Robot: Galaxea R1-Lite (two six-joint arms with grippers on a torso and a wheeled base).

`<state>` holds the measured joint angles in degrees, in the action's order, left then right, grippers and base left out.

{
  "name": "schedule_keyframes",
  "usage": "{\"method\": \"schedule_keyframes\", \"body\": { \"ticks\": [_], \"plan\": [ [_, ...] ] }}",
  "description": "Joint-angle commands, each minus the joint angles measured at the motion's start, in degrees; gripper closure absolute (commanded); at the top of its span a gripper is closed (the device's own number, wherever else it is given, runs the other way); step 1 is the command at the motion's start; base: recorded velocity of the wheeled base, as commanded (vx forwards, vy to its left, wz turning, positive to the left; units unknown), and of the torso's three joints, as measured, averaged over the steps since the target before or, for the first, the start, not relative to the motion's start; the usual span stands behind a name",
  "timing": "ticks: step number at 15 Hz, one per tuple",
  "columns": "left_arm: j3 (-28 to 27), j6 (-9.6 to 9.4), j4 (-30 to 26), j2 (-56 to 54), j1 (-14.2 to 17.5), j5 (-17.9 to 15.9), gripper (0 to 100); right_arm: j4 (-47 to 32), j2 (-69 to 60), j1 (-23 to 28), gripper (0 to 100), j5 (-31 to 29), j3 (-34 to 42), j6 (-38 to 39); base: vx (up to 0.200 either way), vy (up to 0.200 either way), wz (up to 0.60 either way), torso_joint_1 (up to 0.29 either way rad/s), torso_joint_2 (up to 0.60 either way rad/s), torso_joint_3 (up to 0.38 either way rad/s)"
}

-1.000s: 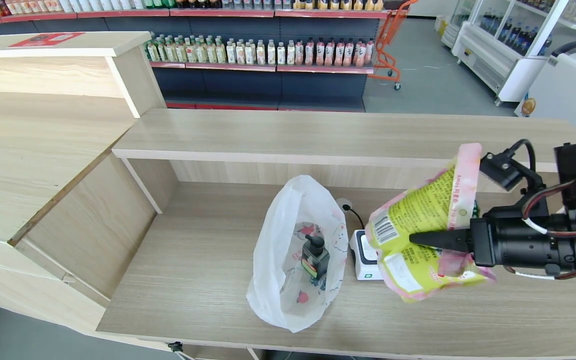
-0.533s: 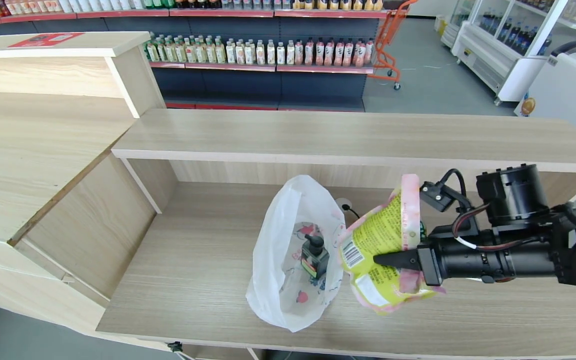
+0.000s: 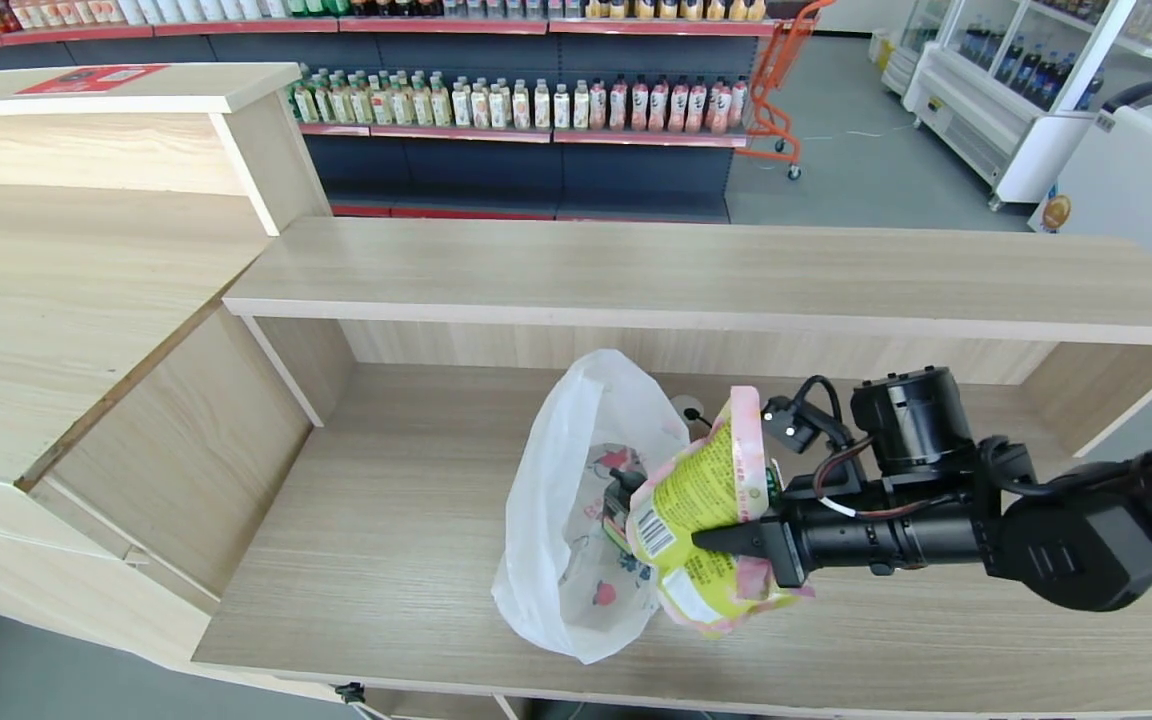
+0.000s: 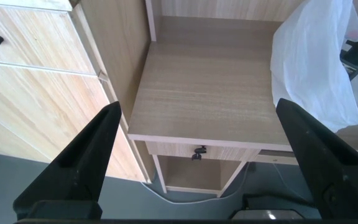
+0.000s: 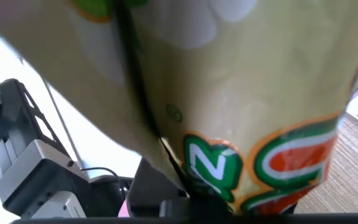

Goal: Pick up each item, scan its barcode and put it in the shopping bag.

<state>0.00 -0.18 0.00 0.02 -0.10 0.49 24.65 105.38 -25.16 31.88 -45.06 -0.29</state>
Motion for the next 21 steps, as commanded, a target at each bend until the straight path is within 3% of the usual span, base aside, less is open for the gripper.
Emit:
{"method": "schedule_keyframes", "body": {
  "ticks": [1,5,10,18,19,21],
  "plan": [
    [0.00,0.01,0.00,-0.02,0.01,0.04,0,2.86,3.87,-1.38,100,0.03,0.76,-0.06,0.000,0.000,0.00,0.000,0.00,0.000],
    [0.00,0.01,0.00,-0.02,0.01,0.04,0,9.36,8.44,-3.93,100,-0.41,0.67,-0.06,0.000,0.000,0.00,0.000,0.00,0.000],
    [0.00,0.01,0.00,-0.02,0.01,0.04,0,18.07,16.27,-5.34,100,-7.88,-2.23,-0.32,0.000,0.000,0.00,0.000,0.00,0.000],
    [0.00,0.01,0.00,-0.02,0.01,-0.05,0,18.94,20.66,-6.66,100,-9.20,-8.03,-0.76,0.000,0.000,0.00,0.000,0.00,0.000],
    [0.00,0.01,0.00,-0.02,0.01,0.04,0,19.21,20.92,-6.66,0,-9.38,-8.21,-0.85,0.000,0.000,0.00,0.000,0.00,0.000],
    [0.00,0.01,0.00,-0.02,0.01,0.04,0,21.32,20.31,-6.74,0,-9.38,-8.47,2.40,0.000,0.000,0.00,0.000,0.00,0.000]
  ]
}}
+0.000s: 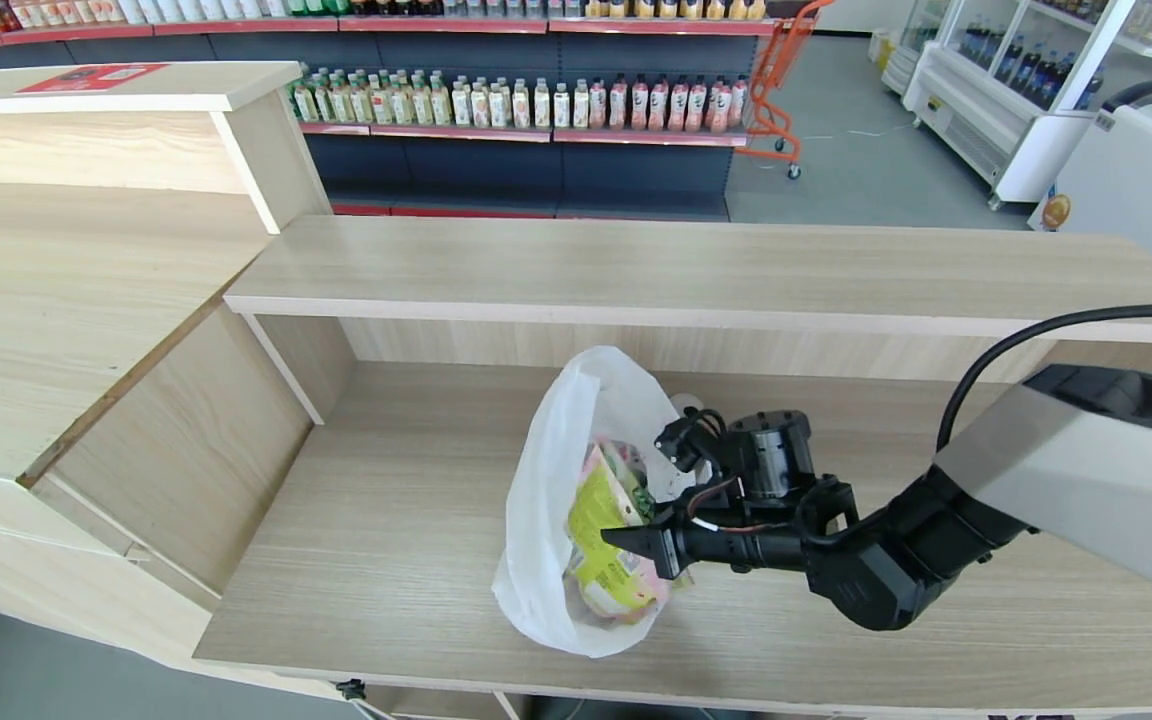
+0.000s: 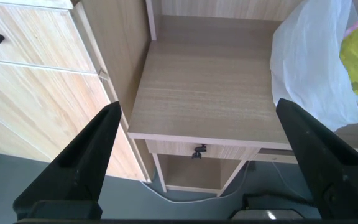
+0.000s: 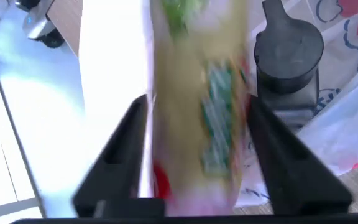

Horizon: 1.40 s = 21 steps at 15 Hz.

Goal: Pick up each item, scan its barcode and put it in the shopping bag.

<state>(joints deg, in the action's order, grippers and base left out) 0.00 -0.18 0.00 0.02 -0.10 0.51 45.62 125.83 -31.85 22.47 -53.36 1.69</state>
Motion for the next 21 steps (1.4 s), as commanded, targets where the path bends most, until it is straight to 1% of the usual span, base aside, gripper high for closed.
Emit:
{"method": "schedule_keyframes", "body": {
  "ticks": [1,4,5,7,8,10,13,15,16,17,18,19,20,21],
  "plan": [
    [0.00,0.01,0.00,0.06,0.01,0.02,0,0.53,-0.59,-0.14,0,0.03,-0.43,2.17,0.000,0.000,0.00,0.000,0.00,0.000],
    [0.00,0.01,0.00,-0.02,0.01,0.02,0,3.60,-3.49,0.13,0,0.03,-1.66,15.80,0.000,0.000,0.00,0.000,0.00,0.000],
    [0.00,0.01,0.00,-0.02,0.01,0.02,0,3.95,-4.63,0.39,0,0.03,-1.84,21.60,0.000,0.000,0.00,0.000,0.00,0.000],
    [0.00,0.01,0.00,-0.02,0.01,0.02,0,4.66,-7.62,1.00,0,0.03,-1.57,29.95,0.000,0.000,0.00,0.000,0.00,0.000],
    [0.00,0.01,0.00,-0.02,0.01,0.02,0,4.57,-9.20,1.36,0,0.03,-1.05,32.85,0.000,0.000,0.00,0.000,0.00,0.000],
    [0.00,0.01,0.00,-0.02,0.01,0.02,0,4.13,-12.36,2.85,0,0.03,0.80,34.60,0.000,0.000,0.00,0.000,0.00,0.000],
    [0.00,0.01,0.00,-0.02,0.01,0.02,0,4.13,-18.08,5.05,0,0.03,5.72,34.34,0.000,0.000,0.00,0.000,0.00,0.000],
    [0.00,0.01,0.00,-0.02,0.01,0.02,0,3.60,-28.54,6.37,0,0.30,12.58,33.90,0.000,0.000,0.00,0.000,0.00,0.000],
    [0.00,0.01,0.00,-0.02,0.01,0.02,0,1.40,-35.39,6.89,0,0.56,15.39,33.29,0.000,0.000,0.00,0.000,0.00,0.000],
    [0.00,0.01,0.00,-0.02,0.01,0.02,0,-2.64,-41.28,7.95,0,0.56,16.88,31.18,0.000,0.000,0.00,0.000,0.00,0.000],
    [0.00,0.01,0.00,-0.02,0.01,0.02,0,-8.62,-46.99,10.76,0,0.21,18.73,24.50,0.000,0.000,0.00,0.000,0.00,0.000],
    [0.00,0.01,0.00,-0.02,0.01,0.02,0,-15.29,-52.35,15.15,0,-0.23,20.66,15.44,0.000,0.000,0.00,0.000,0.00,0.000],
    [0.00,0.01,0.00,-0.02,0.01,-0.07,0,-20.04,-55.78,18.76,0,-0.93,21.45,9.56,0.000,0.000,0.00,0.000,0.00,0.000],
    [0.00,0.01,0.00,-0.02,0.01,-0.07,0,-26.81,-62.02,23.06,0,-4.63,23.21,3.32,0.000,0.000,0.00,0.000,0.00,0.000]
  ]
}}
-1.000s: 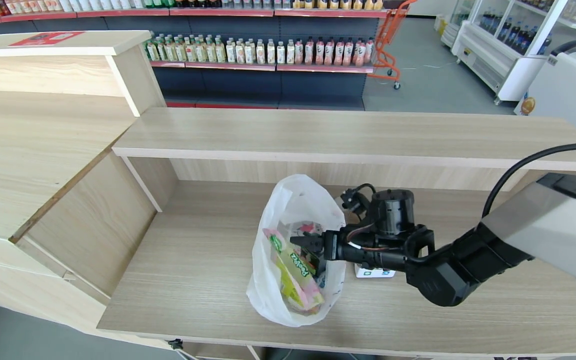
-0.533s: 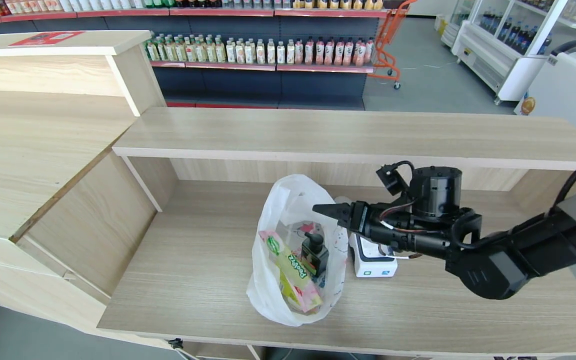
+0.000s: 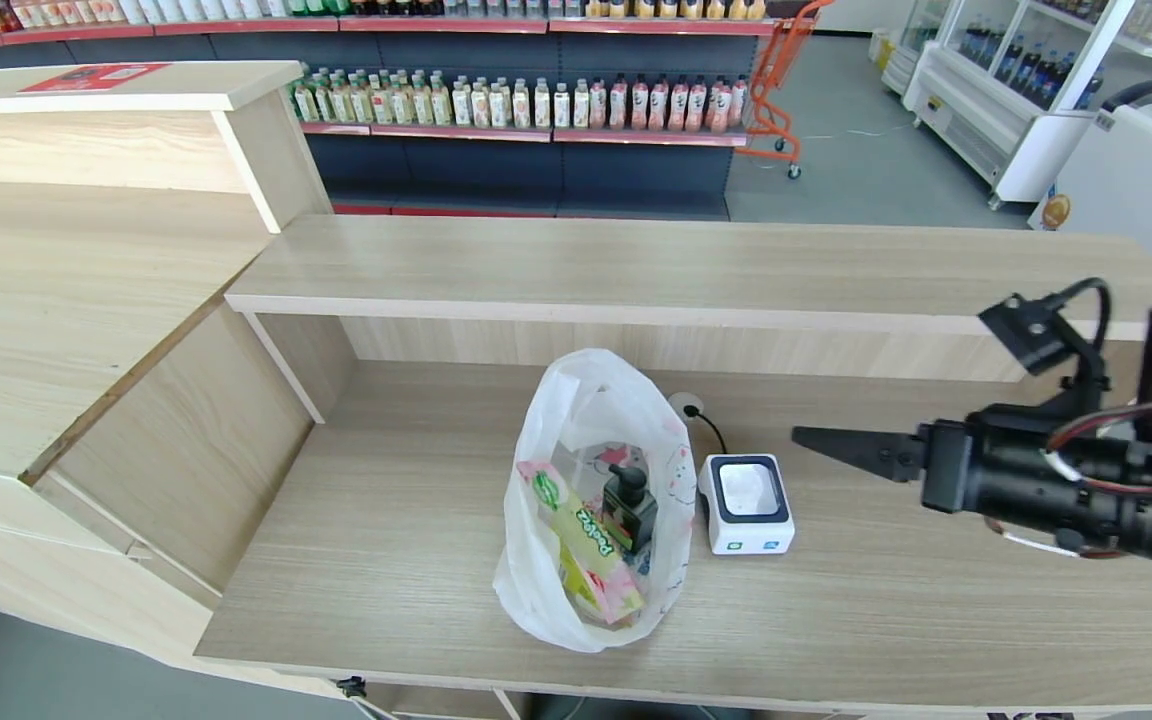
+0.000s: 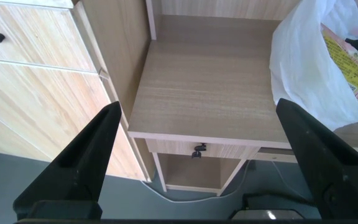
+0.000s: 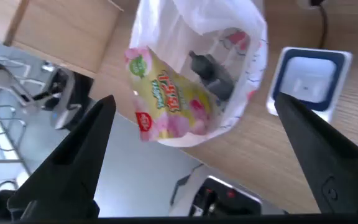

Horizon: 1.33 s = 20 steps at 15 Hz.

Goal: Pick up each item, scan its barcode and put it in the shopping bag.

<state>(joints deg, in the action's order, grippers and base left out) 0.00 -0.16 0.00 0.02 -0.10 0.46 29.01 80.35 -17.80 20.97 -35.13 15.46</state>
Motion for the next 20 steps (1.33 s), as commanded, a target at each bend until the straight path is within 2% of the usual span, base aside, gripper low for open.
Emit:
{"method": "schedule_keyframes", "body": {
  "ticks": [1,3,4,5,7,8,10,18,19,20],
  "plan": [
    [0.00,-0.02,0.00,-0.02,0.01,0.06,0,-16.45,-25.15,12.70,0,-10.77,8.68,-13.26,0.000,0.000,0.00,0.000,0.00,0.000],
    [0.00,-0.02,0.00,-0.02,0.01,-0.02,0,-21.72,-42.91,14.81,0,-19.30,18.70,-13.26,0.000,0.000,0.00,0.000,0.00,0.000],
    [0.00,-0.02,0.00,-0.02,0.01,-0.02,0,-22.51,-47.21,15.07,0,-20.18,21.25,-13.44,0.000,0.000,0.00,0.000,0.00,0.000],
    [0.00,-0.02,0.00,-0.02,0.01,0.06,0,-23.92,-59.69,17.27,0,-22.64,28.45,-13.96,0.000,0.000,0.00,0.000,0.00,0.000],
    [0.00,-0.02,0.00,-0.02,0.01,0.06,0,-24.71,-70.15,17.71,0,-26.77,35.13,-14.23,0.000,0.000,0.00,0.000,0.00,0.000],
    [0.00,-0.02,0.00,-0.02,0.01,0.06,0,-29.89,-73.58,18.33,0,-27.47,34.96,-12.82,0.000,0.000,0.00,0.000,0.00,0.000],
    [0.00,-0.02,0.00,-0.02,0.01,0.06,0,-32.35,-77.54,17.10,0,-27.38,34.34,-12.21,0.000,0.000,0.00,0.000,0.00,0.000],
    [0.00,-0.02,0.00,-0.02,0.01,0.06,0,-32.27,-80.26,17.80,0,-27.12,34.34,-12.91,0.000,0.000,0.00,0.000,0.00,0.000],
    [0.00,-0.02,0.00,-0.02,0.01,0.06,0,-32.35,-80.26,17.80,100,-27.03,34.34,-12.91,0.000,0.000,0.00,0.000,0.00,0.000],
    [0.00,-0.02,0.00,-0.02,0.01,-0.02,0,-32.35,-80.26,17.80,100,-27.03,34.34,-13.00,0.000,0.000,0.00,0.000,0.00,0.000]
  ]
}}
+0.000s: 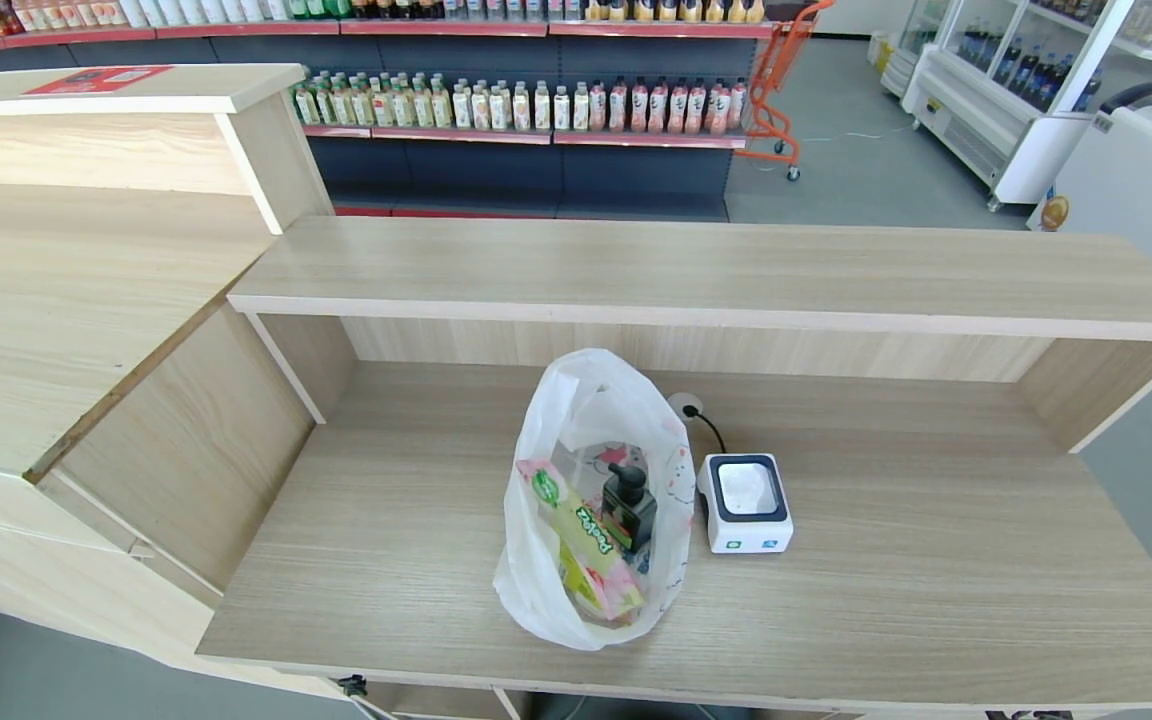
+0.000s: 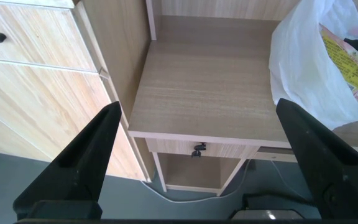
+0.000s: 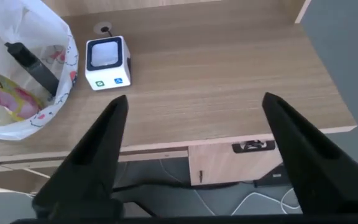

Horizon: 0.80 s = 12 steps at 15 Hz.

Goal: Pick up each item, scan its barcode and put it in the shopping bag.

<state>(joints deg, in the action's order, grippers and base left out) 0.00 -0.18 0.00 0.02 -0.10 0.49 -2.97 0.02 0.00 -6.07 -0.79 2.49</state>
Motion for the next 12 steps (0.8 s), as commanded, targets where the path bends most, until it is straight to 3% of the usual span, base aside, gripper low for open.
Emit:
{"method": "schedule_keyframes", "body": {
  "ticks": [1,7,12],
  "plan": [
    [0.00,0.01,0.00,-0.02,0.01,0.04,0,-0.37,0.06,0.00,100,-0.08,0.00,0.24,0.000,0.000,0.00,0.000,0.00,0.000],
    [0.00,0.01,0.00,0.06,0.01,-0.05,0,-0.37,0.06,0.00,100,-0.08,0.00,0.33,0.000,0.000,0.00,0.000,0.00,0.000],
    [0.00,-0.26,0.00,0.06,0.01,-0.05,0,-0.37,0.06,0.00,100,-0.08,0.00,0.33,0.000,-0.200,0.00,0.001,0.00,0.003]
  ]
}}
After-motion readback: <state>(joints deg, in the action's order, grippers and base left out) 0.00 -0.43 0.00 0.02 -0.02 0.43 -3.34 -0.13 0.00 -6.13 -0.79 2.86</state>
